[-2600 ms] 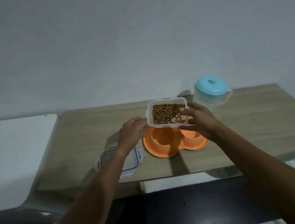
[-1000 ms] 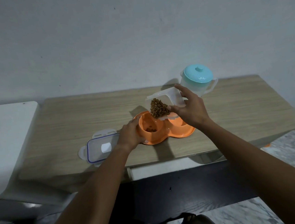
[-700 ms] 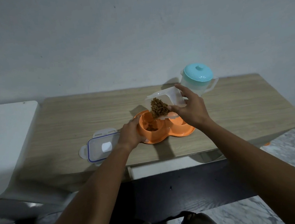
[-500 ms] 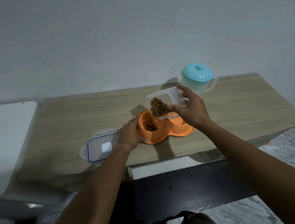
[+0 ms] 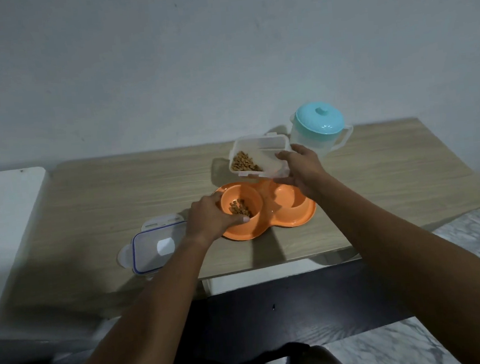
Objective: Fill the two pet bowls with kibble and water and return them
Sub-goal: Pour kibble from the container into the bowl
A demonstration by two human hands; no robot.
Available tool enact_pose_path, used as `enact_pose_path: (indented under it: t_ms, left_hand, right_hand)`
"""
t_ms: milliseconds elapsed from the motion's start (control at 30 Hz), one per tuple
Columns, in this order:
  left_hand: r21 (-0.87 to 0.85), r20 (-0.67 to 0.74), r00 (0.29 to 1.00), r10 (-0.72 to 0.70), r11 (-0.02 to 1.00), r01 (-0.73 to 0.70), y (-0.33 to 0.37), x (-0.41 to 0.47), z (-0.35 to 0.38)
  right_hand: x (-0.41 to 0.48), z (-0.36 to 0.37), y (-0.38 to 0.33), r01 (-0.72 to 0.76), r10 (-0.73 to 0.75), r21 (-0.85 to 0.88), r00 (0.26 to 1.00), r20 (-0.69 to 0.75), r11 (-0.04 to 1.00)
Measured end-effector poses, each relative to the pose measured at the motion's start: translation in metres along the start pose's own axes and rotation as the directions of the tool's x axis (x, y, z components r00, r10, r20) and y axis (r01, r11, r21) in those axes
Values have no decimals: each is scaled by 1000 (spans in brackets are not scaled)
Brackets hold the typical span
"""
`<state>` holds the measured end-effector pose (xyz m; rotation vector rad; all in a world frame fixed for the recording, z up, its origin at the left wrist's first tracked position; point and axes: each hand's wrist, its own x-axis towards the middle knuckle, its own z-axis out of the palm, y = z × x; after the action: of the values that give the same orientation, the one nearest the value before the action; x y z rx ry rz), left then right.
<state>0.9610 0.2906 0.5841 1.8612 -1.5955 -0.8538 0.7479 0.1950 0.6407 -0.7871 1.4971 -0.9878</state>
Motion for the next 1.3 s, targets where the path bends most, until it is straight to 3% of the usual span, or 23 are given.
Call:
enact_pose_path:
  t_ms: [333, 967, 1133, 1300]
  left_hand:
    - [122, 34, 999, -32, 992, 28, 5, 9, -1]
    - [84, 22, 993, -115, 990, 113, 14, 8, 3]
    - [57, 65, 980, -188, 981, 184, 22, 6, 3]
    - [170, 130, 945, -299, 946, 275, 43, 7, 8]
  right_hand:
    - [60, 55, 0, -89, 96, -104, 993, 70, 991]
    - [93, 76, 23, -124, 136, -118, 986, 95, 985]
    - [71, 52, 24, 12, 1, -208, 998, 64, 978]
    - [29, 6, 14, 243, -243, -340, 969, 45, 909]
